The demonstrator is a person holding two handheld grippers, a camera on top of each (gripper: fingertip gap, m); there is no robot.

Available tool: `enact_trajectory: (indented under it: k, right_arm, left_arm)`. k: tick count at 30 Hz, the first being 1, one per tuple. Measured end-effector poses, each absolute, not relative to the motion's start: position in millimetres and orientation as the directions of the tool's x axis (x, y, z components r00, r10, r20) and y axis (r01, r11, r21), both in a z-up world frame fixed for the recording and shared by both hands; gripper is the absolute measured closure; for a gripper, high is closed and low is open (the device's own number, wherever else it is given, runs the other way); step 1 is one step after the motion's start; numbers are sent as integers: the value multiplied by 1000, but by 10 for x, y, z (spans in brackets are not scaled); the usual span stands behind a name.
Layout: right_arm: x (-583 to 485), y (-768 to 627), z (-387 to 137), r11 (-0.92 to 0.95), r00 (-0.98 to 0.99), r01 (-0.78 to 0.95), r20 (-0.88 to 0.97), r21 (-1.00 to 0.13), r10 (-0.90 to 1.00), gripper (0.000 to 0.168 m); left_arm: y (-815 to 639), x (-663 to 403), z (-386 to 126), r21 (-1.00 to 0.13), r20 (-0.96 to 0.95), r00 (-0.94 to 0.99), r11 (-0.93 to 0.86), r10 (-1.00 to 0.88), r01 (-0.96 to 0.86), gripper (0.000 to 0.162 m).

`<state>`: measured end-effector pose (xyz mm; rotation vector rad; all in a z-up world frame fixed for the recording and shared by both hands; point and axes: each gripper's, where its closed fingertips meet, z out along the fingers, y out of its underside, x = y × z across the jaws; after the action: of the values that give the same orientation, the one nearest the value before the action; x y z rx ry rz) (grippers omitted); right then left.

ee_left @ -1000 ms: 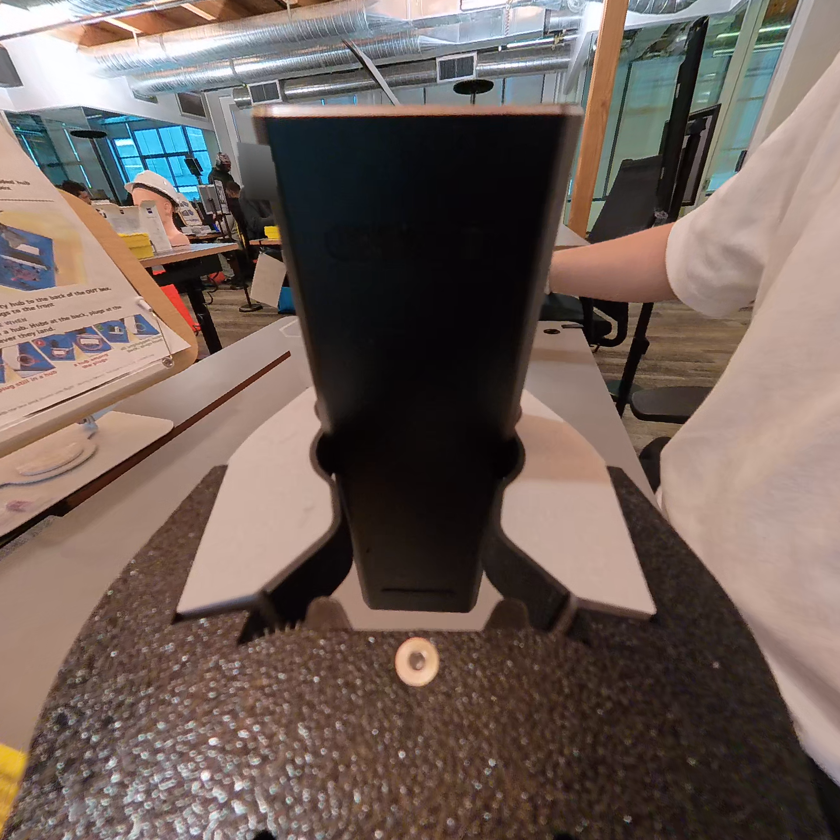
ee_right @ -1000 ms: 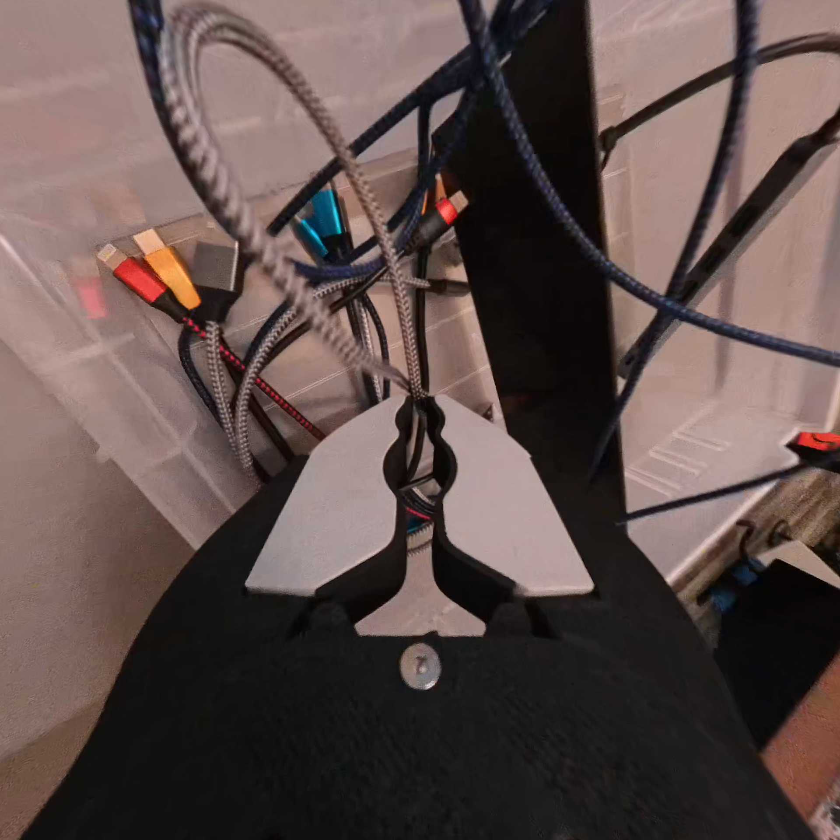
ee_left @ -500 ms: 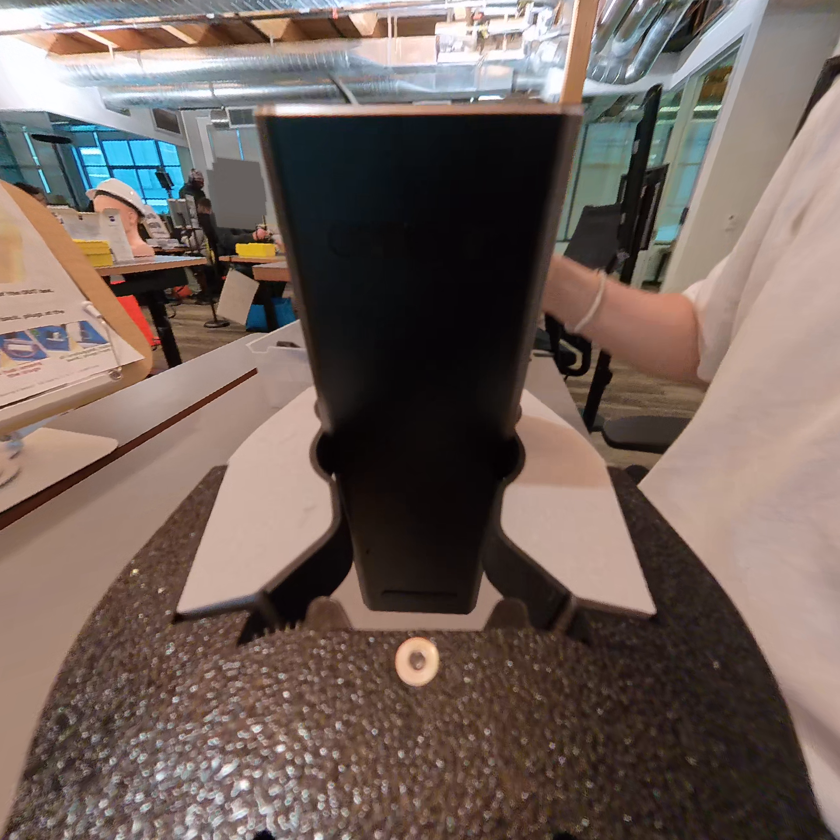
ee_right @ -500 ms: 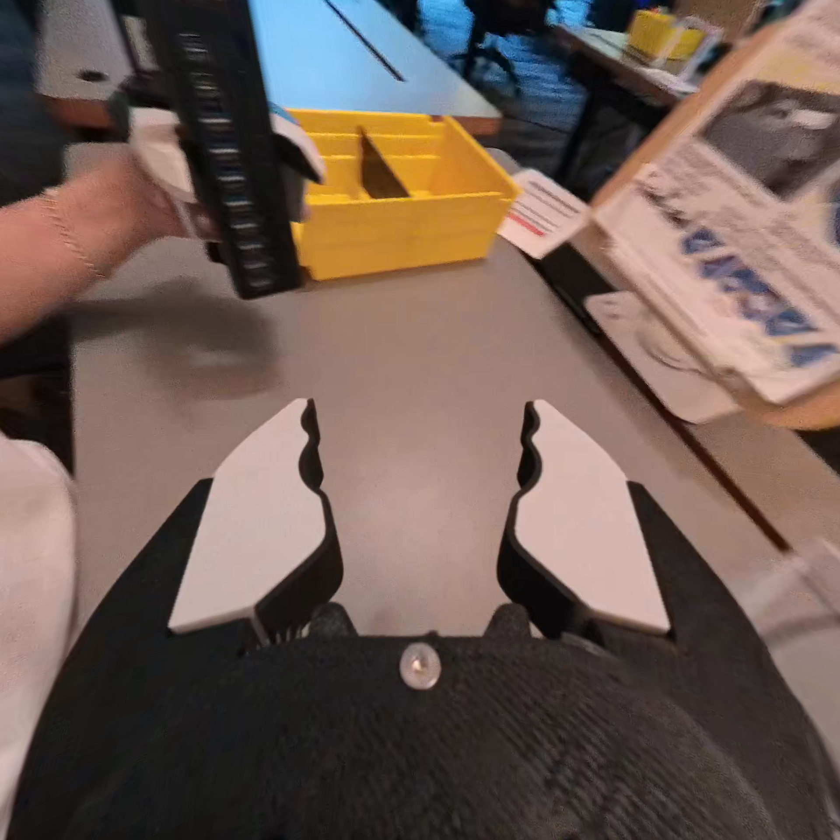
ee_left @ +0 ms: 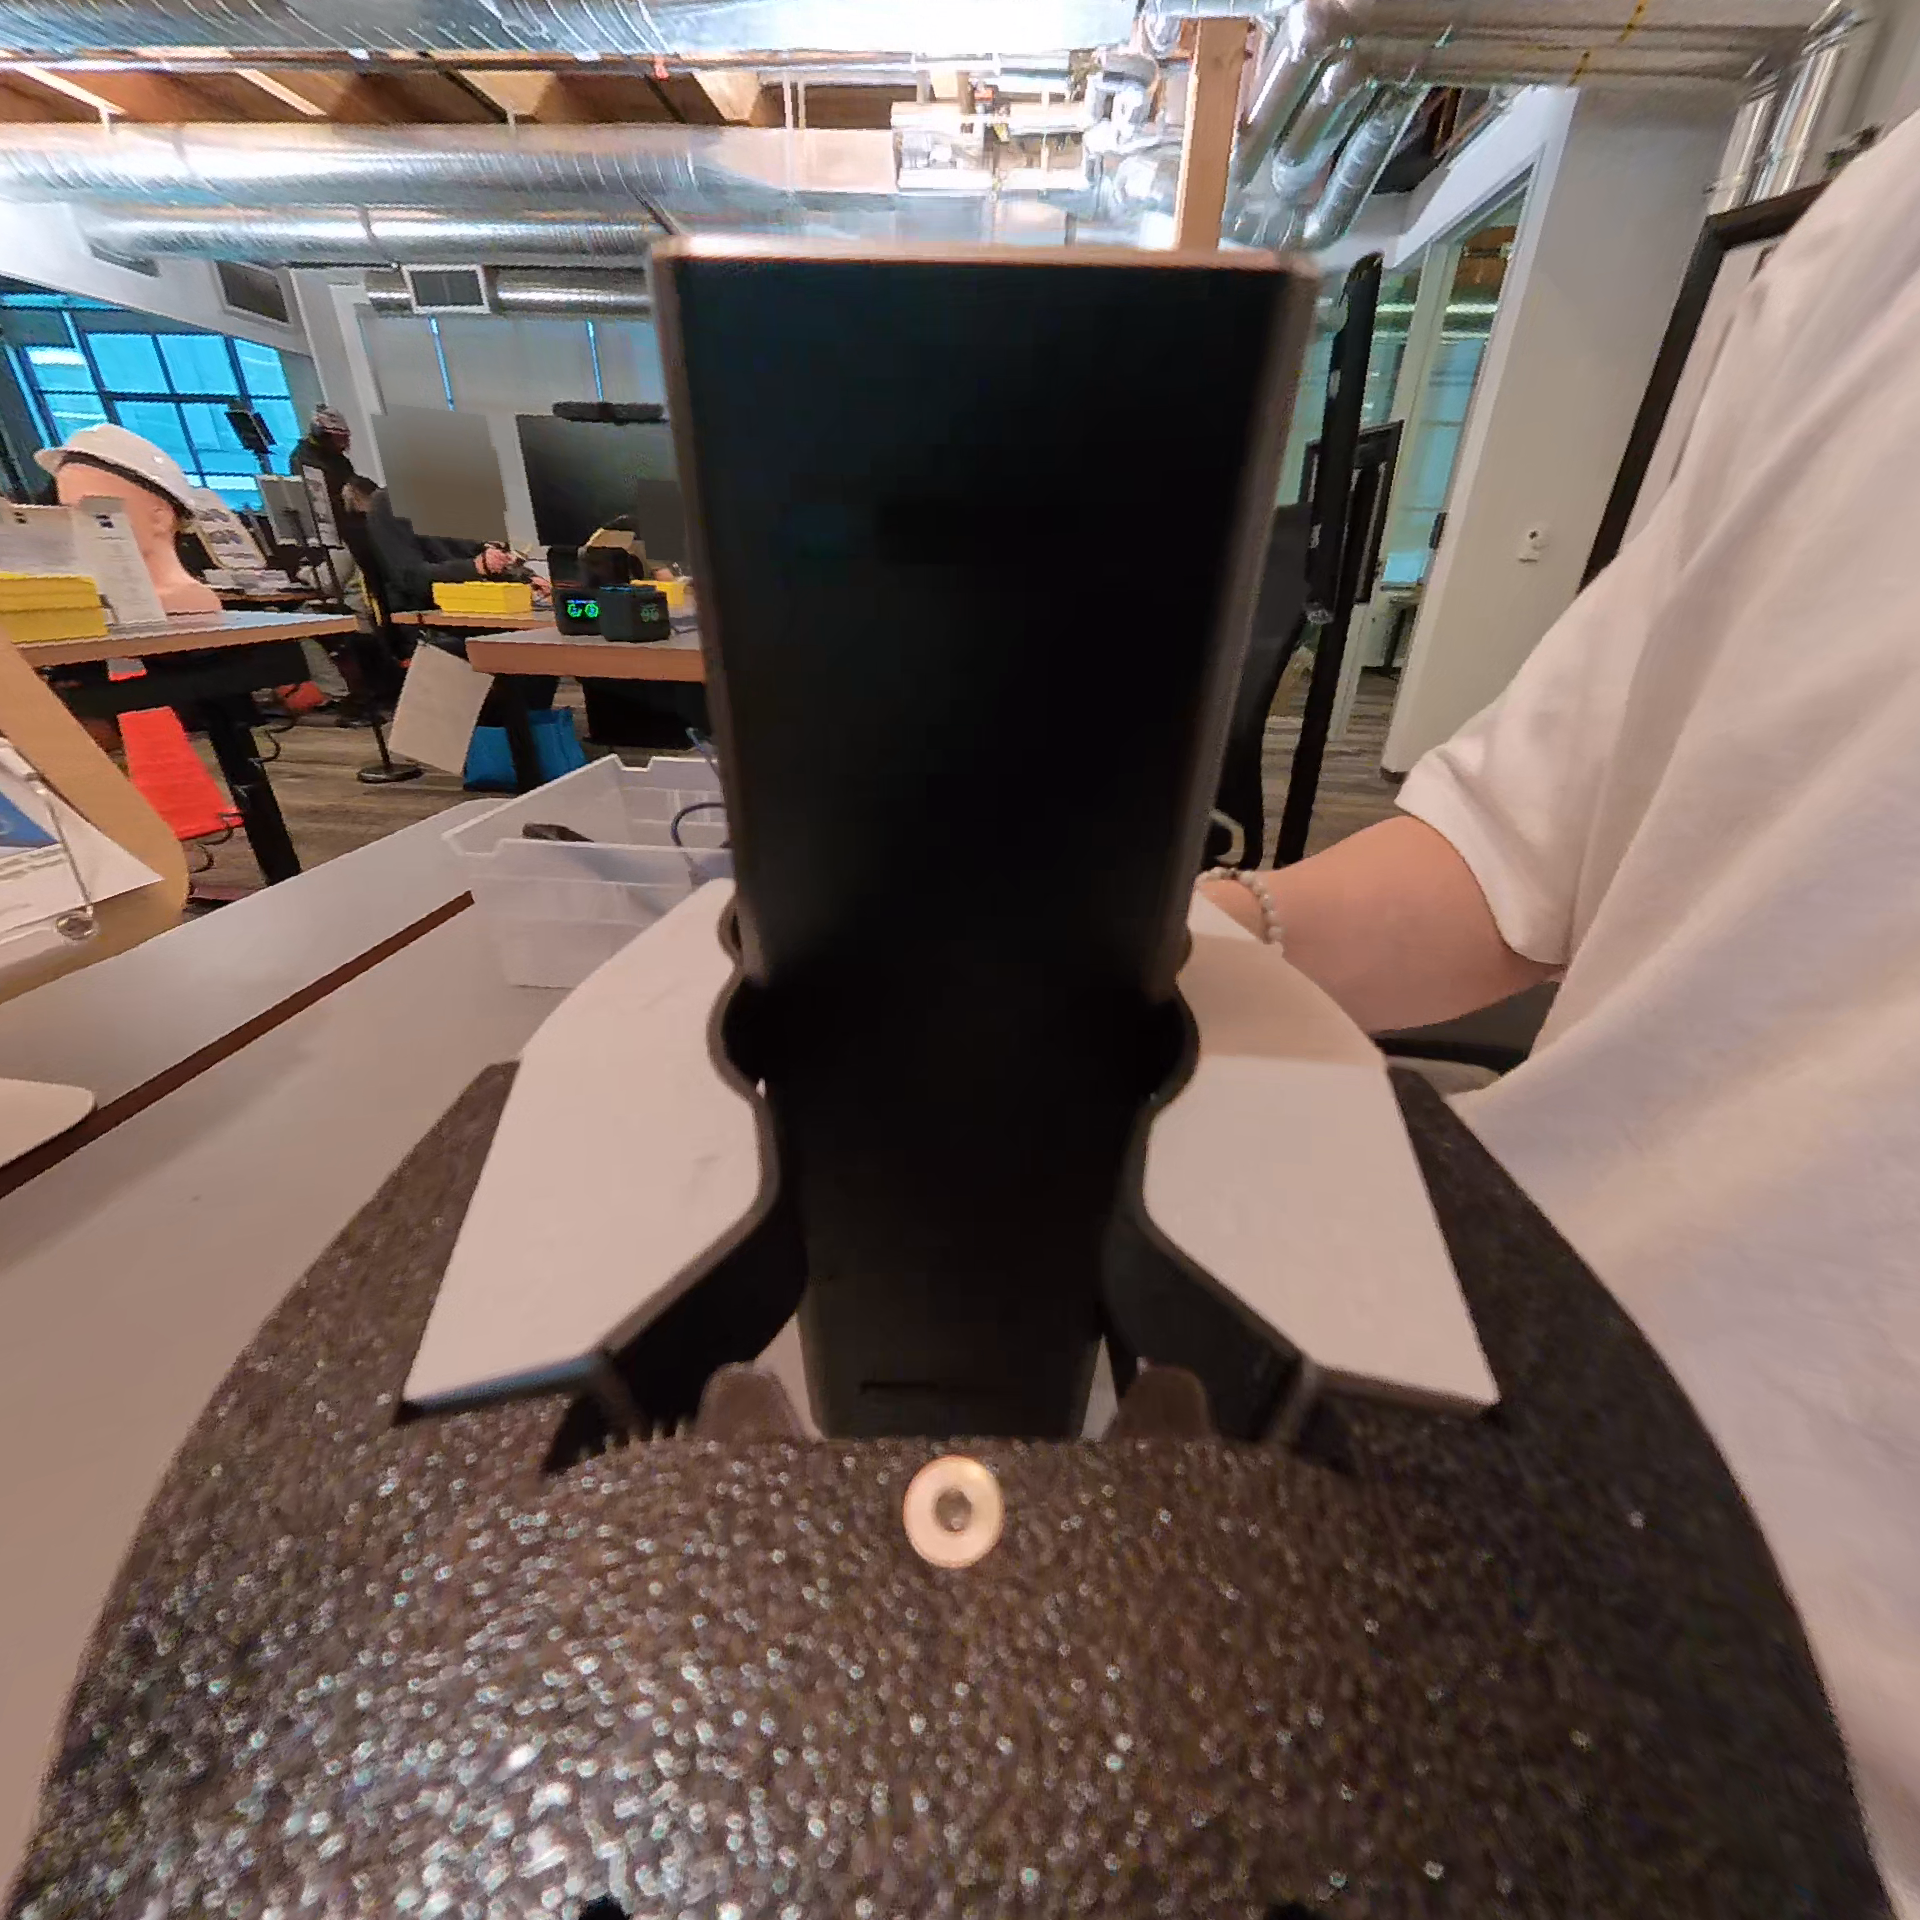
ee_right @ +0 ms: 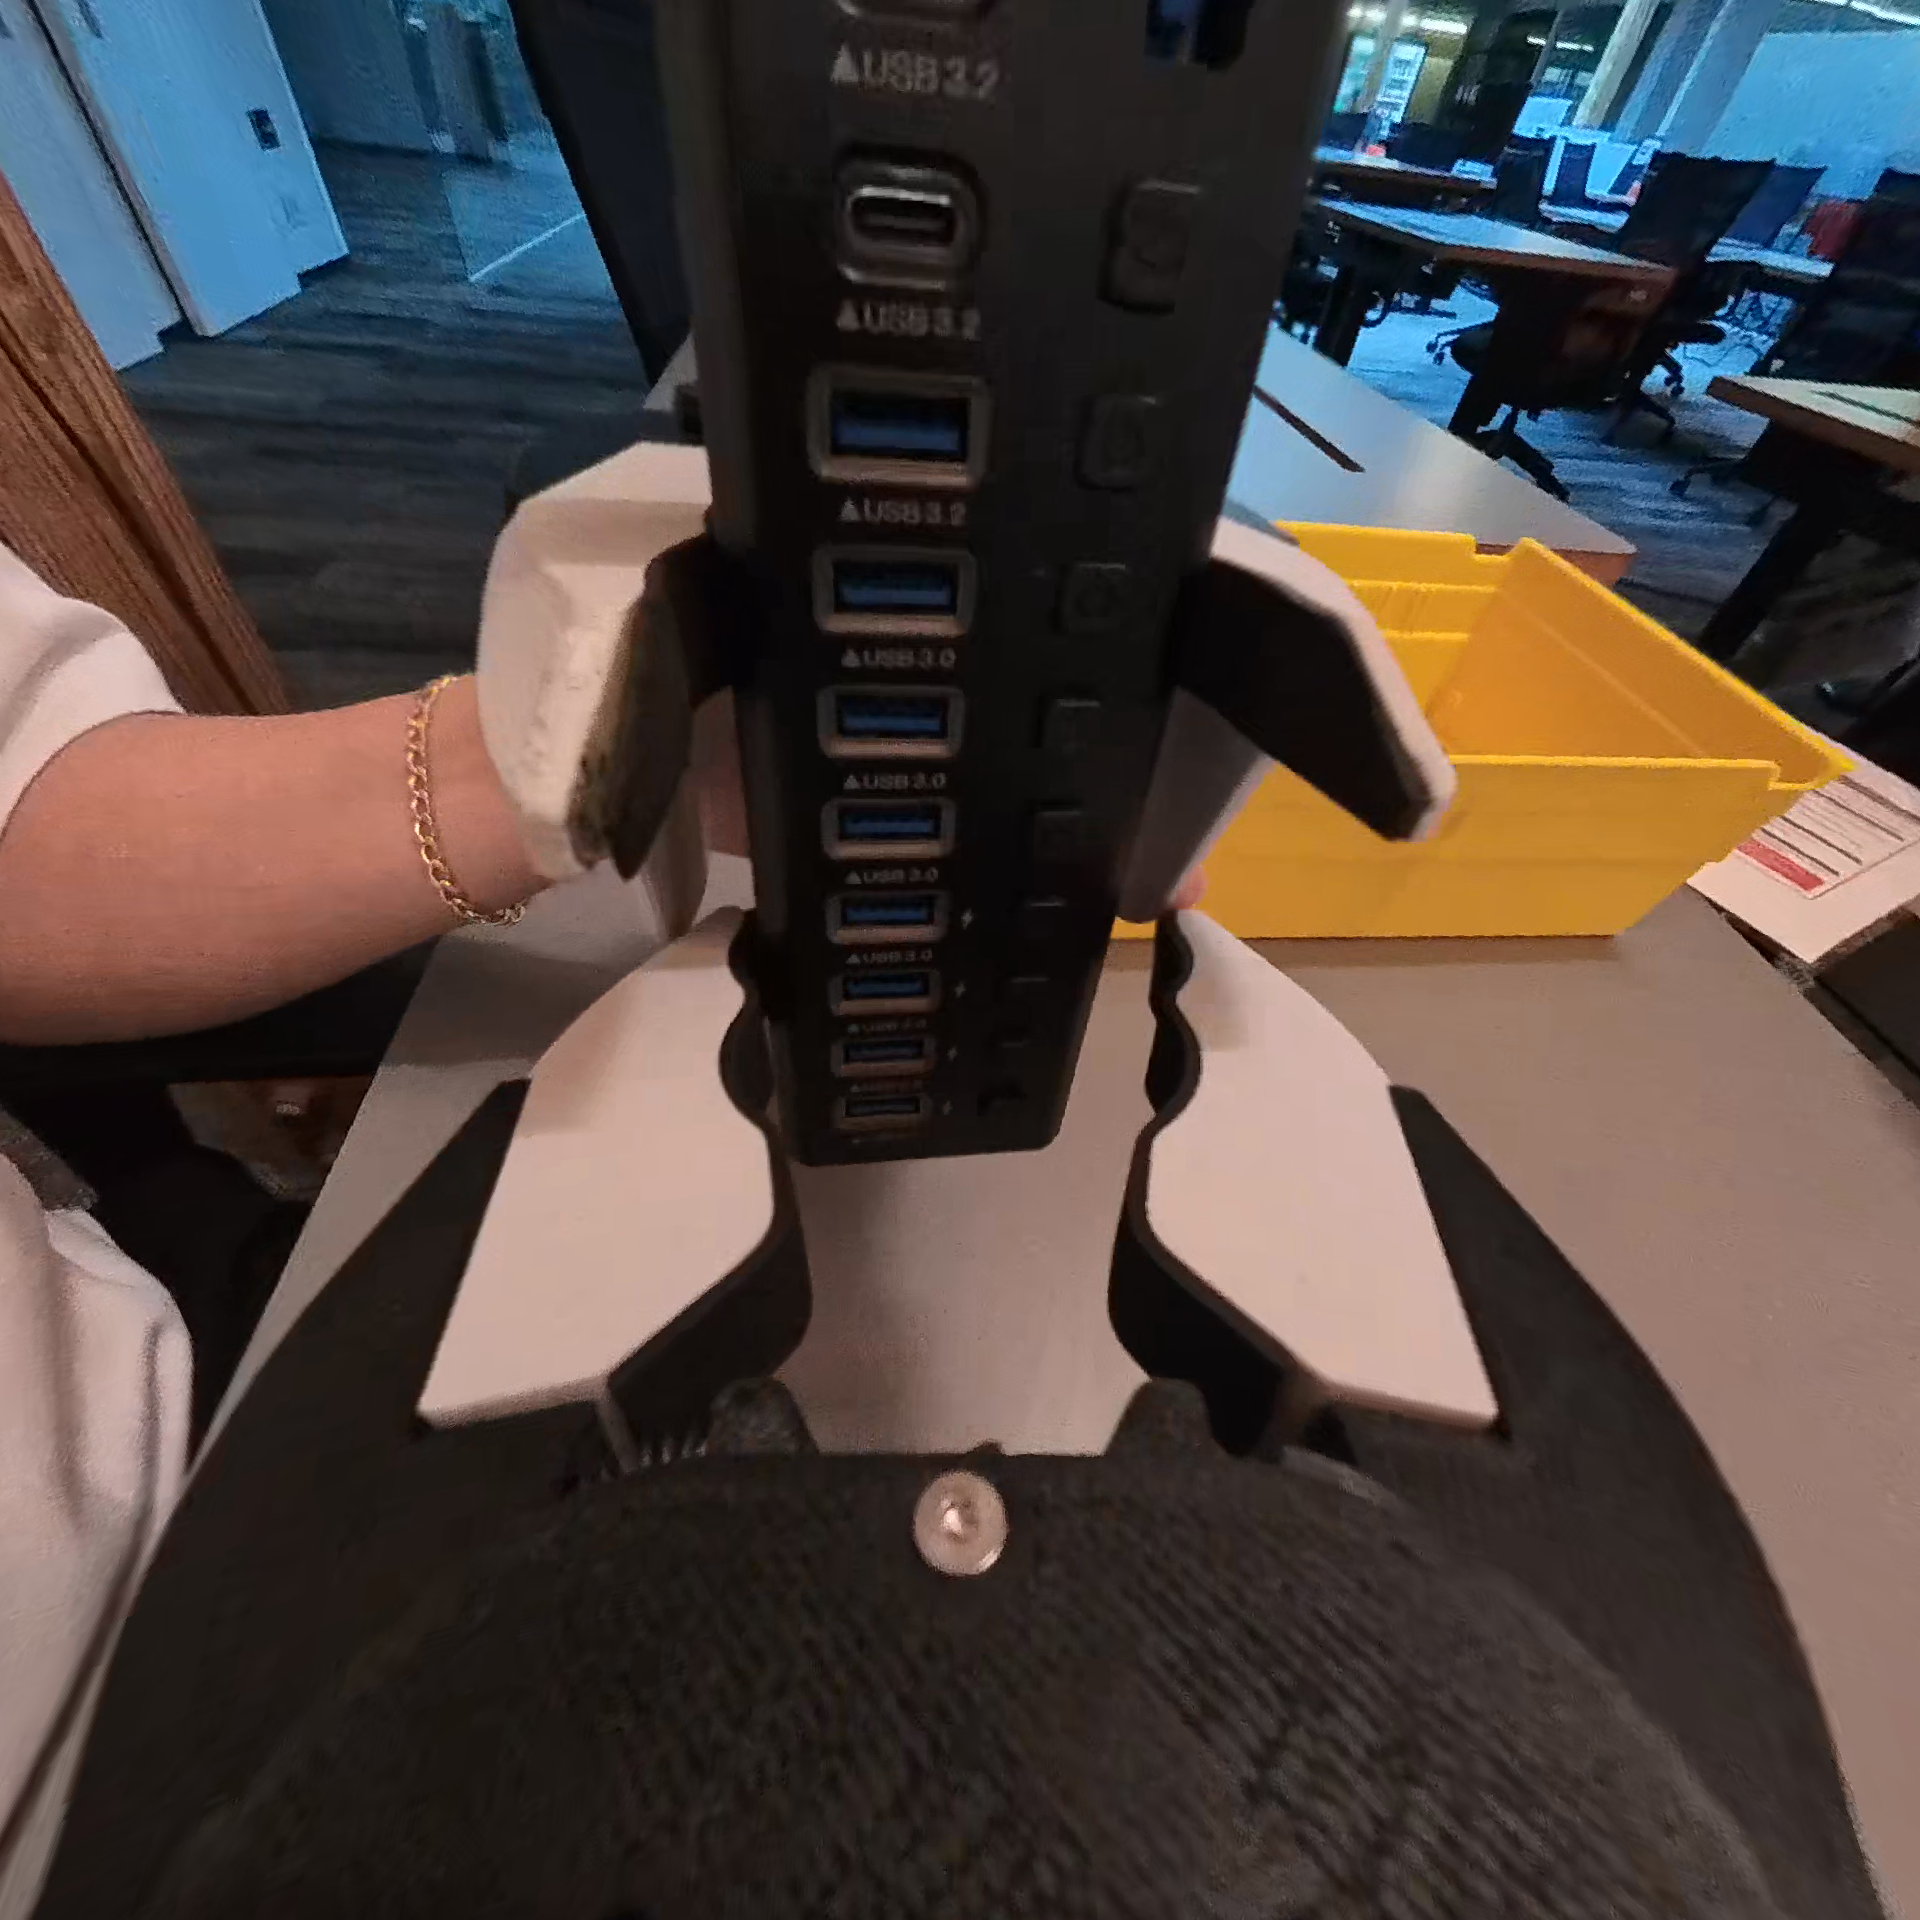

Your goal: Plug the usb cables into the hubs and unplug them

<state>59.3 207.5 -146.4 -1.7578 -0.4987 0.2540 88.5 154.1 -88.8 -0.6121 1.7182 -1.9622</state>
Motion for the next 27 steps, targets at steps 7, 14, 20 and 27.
enact_trajectory:
  k: [7,14,20,27]
  right_arm:
    - [571,2087,-1546,-178,883,216,114,-960,455,107]
    - [748,1980,-1549,-195,898,227,128,-954,421,108]
    - [909,1802,-1368,-173,904,248,164,-953,394,108]
    - [905,1721,-1502,-213,891,310,204,-927,406,108]
  left_arm:
    - [1573,885,-994,-999,-33,-773,-7,-634,48,91]
    - [1685,970,-982,-999,-32,-696,19,-717,26,83]
    - [1699,1049,-1010,-1000,10,-676,-9,-737,-6,84]
    - [1539,1054,-1033,-999,-39,-703,38,-710,17,90]
